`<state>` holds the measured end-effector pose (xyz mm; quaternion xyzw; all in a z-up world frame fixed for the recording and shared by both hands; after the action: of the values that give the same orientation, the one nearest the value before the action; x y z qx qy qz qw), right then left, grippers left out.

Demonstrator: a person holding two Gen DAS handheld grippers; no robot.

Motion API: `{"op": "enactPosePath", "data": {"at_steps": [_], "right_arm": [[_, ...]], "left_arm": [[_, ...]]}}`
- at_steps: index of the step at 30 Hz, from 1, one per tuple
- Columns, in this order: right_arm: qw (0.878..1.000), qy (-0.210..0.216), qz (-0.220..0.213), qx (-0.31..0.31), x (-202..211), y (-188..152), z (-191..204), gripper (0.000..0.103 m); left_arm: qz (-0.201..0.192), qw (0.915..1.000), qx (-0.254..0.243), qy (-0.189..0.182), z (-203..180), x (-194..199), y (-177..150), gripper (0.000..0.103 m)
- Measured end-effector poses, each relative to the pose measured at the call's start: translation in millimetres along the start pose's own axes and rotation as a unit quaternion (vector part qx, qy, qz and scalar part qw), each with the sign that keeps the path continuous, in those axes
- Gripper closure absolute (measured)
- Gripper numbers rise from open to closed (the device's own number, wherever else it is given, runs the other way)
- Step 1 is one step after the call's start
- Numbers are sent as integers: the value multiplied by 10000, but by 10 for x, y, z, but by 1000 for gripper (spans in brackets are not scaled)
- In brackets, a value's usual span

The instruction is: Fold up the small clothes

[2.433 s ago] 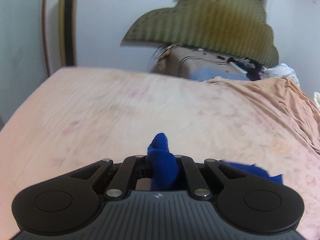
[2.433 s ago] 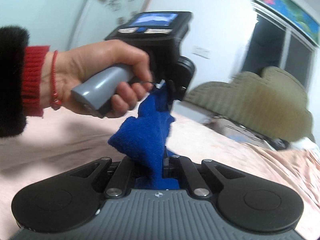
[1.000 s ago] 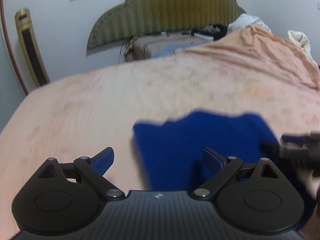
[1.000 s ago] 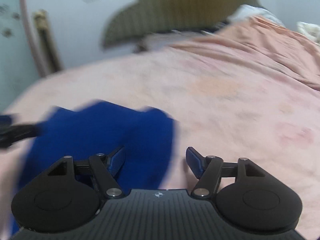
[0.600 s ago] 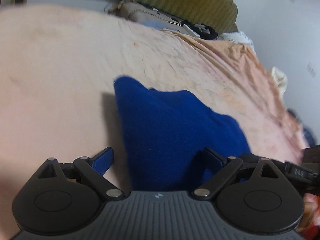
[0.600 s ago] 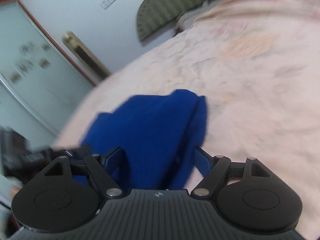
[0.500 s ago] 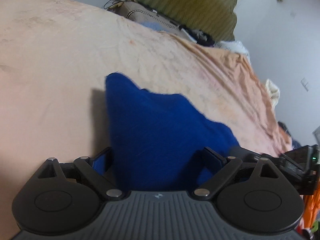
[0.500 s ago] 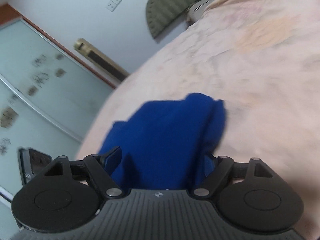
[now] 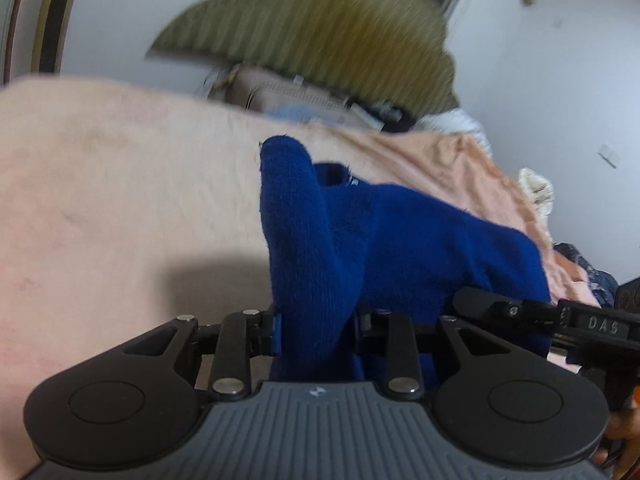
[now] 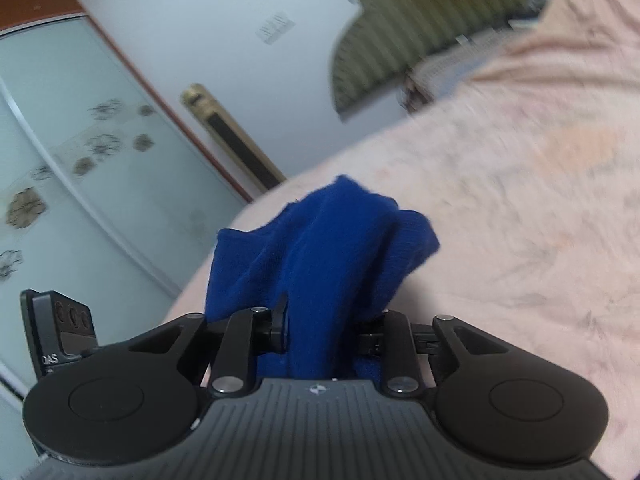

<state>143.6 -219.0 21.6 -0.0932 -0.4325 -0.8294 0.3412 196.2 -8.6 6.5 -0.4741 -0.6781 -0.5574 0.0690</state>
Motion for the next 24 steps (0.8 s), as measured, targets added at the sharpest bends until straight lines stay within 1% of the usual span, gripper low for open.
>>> {"op": "enactPosePath", "data": {"at_steps": [4,6,8,9,10,11,13,15,16,18,20,21,22,23,24], "right_arm": [[9986,473,-169,170,447,-9,458,77],[9953,930,-218,124,660,11,671,77],[9907,1336,-225,-117,742,85,742,77],[9900,1375,-230,-204,734,125,725,77],[9911,1285,-229,-248,673,164,663,77],[9935,1084,-220,-255,580,198,574,77],[9983,511,-103,-253,271,230,290,78],[9996,9,50,-294,-75,246,-27,80],[9990,-138,165,-386,-239,259,-172,81],[9974,-478,256,-484,-526,305,-413,81],[9954,-839,367,-296,-709,350,-593,81],[9932,-1074,387,-223,-749,351,-657,74],[9896,-1378,366,-196,-735,330,-708,71],[9863,-1614,323,-147,-672,295,-731,61],[9844,-1738,264,-27,-569,221,-712,50]], "left_arm": [[-144,9998,-32,-162,-89,553,42,74],[-208,9996,-92,-192,-123,792,106,74],[-267,9994,-159,-158,-136,937,239,74],[-283,9994,-182,-107,-127,948,315,74],[-330,9992,-204,-17,-110,908,395,74],[-365,9990,-257,99,-82,825,464,74],[-373,9977,-390,413,-6,529,555,74],[-223,9955,-502,773,84,133,562,74],[-147,9929,-581,1024,152,-80,546,74],[46,9878,-714,1382,246,-394,488,74],[280,9857,-747,1483,310,-602,410,74],[327,9848,-682,1562,351,-642,387,74],[342,9843,-611,1621,399,-637,359,74],[357,9849,-584,1593,413,-597,332,74],[358,9862,-583,1510,422,-539,307,74]]}}
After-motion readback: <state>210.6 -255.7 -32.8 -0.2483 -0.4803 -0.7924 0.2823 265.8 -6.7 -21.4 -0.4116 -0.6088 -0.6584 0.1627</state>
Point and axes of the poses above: each gripper's, at about its wrist camera, not at the fingertips, and x roughly against the way its jaws point, z to its left, y to its top, the point moved 9 cm from there along -x, roughly the way its jaws point, and after that the axes turned 6 degrees about z, right-handed, at the moved point
